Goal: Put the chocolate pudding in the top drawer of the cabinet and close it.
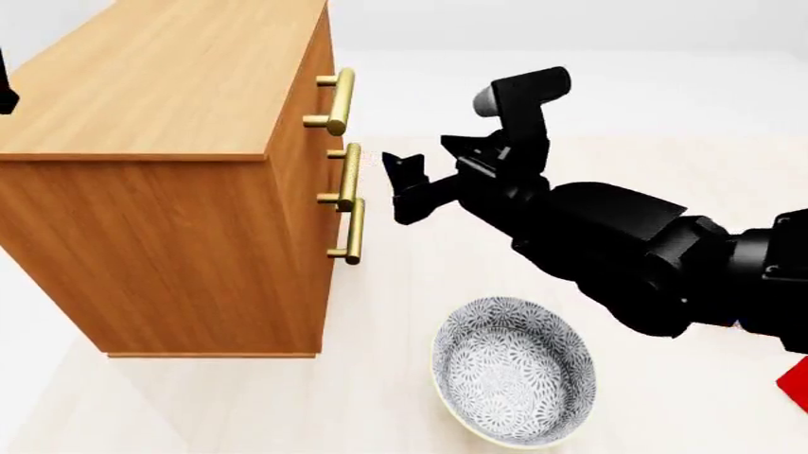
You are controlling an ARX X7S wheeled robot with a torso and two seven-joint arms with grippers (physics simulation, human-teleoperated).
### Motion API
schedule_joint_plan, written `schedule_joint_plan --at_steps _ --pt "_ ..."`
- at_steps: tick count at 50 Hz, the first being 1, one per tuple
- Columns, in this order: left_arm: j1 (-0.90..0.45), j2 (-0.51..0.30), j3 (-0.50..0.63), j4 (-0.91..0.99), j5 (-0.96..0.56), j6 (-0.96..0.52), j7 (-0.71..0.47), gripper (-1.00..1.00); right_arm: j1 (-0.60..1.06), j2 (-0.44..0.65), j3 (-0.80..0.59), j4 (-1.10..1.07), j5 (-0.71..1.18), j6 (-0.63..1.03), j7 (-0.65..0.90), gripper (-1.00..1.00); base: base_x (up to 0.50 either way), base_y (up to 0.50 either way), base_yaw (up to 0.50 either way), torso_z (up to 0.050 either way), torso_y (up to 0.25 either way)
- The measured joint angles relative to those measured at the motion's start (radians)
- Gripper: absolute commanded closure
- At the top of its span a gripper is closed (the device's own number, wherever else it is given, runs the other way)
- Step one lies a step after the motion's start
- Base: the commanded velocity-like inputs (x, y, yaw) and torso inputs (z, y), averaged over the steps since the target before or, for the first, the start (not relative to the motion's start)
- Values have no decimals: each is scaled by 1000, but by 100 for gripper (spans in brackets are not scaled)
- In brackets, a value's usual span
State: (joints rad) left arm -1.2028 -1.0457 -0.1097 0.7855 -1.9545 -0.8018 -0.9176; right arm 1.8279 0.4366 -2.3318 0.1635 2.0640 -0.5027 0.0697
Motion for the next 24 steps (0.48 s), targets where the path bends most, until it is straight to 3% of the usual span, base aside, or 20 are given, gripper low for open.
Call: schedule_joint_plan --at_steps 13,24 --pt "28 3 -19 12 -6 11 -3 -100 163 287 -64 -388 -219 -69 248 -100 0 0 0 0 0" --pt "118 -3 -100 51 -24 26 -15 -100 366 554 -101 -649 -361 11 422 -100 0 0 0 0 0"
